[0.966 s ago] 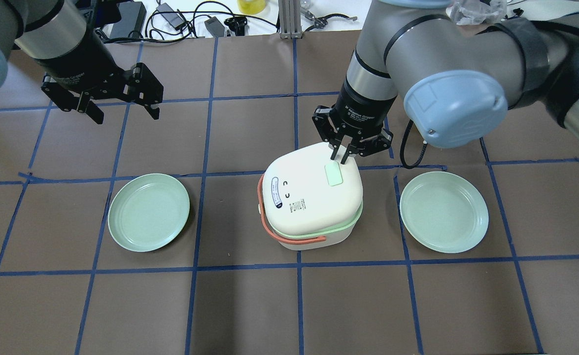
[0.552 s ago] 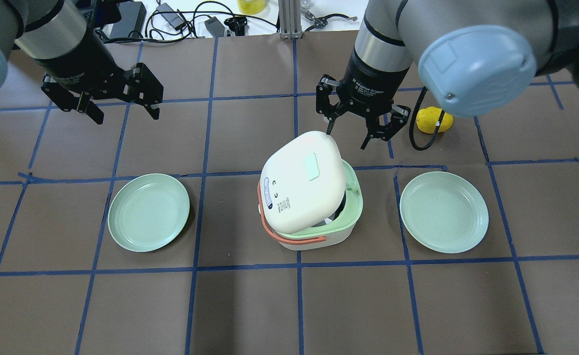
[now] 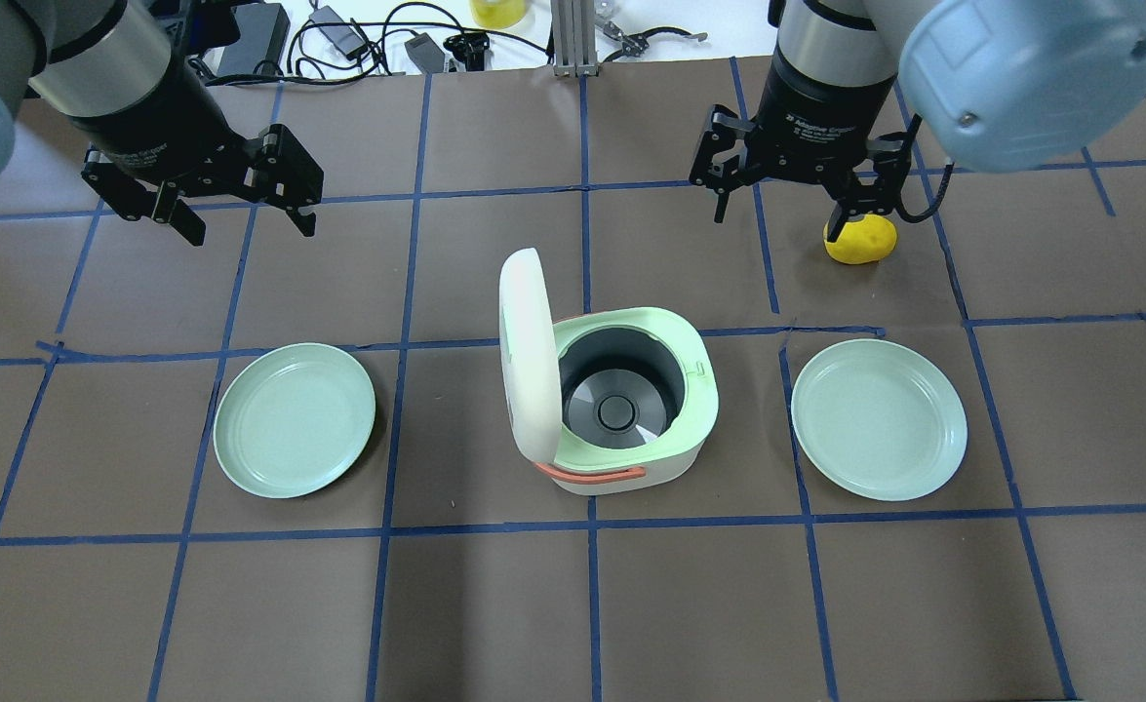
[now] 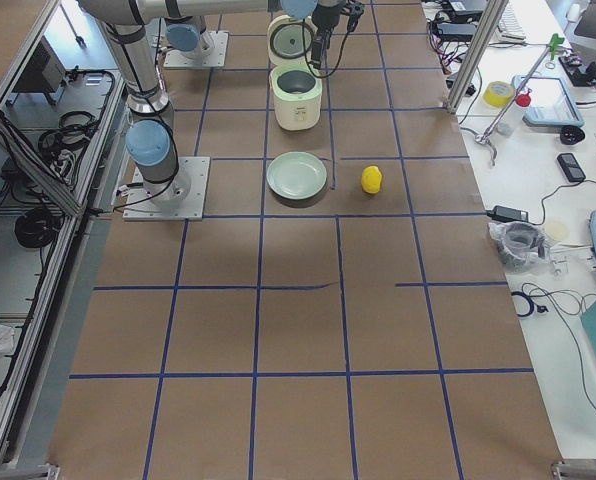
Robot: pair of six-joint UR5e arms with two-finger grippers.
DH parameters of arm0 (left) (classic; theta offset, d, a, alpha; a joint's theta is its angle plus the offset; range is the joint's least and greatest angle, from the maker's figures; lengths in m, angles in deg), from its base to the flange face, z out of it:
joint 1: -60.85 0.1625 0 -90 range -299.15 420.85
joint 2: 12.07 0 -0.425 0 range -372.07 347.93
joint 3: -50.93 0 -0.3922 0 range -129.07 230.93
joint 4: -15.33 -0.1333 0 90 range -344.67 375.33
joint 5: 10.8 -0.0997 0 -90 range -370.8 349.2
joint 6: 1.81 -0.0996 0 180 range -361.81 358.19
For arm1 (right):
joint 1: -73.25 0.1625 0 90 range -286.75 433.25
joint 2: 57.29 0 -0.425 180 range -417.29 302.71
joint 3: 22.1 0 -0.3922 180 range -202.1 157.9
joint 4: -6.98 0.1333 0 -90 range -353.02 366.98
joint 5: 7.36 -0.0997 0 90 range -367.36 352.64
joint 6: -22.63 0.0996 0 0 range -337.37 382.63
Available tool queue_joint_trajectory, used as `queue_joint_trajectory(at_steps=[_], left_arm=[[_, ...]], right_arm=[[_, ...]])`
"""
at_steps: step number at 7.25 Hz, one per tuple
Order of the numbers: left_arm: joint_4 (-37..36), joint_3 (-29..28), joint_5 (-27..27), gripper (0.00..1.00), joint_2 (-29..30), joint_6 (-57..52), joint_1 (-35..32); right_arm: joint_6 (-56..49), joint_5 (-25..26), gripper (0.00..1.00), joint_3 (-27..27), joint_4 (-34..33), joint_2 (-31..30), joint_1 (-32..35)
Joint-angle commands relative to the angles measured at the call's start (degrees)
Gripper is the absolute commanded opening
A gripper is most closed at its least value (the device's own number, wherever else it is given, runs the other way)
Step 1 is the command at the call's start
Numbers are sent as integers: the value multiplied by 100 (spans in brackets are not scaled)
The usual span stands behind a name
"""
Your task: Press rice cooker button
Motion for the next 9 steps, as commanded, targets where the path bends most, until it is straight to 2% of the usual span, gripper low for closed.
queue_joint_trajectory(at_steps=[1,3,9], left_arm=[[0,0,0,100,0,-2,0],[0,0,0,100,0,-3,0],[0,0,0,100,0,6,0]], right_arm=[[-947,103,100,8,286,-175,-453],[-1336,93,100,8,427,-219,-666],[-1337,93,100,-9,436,-219,-658]])
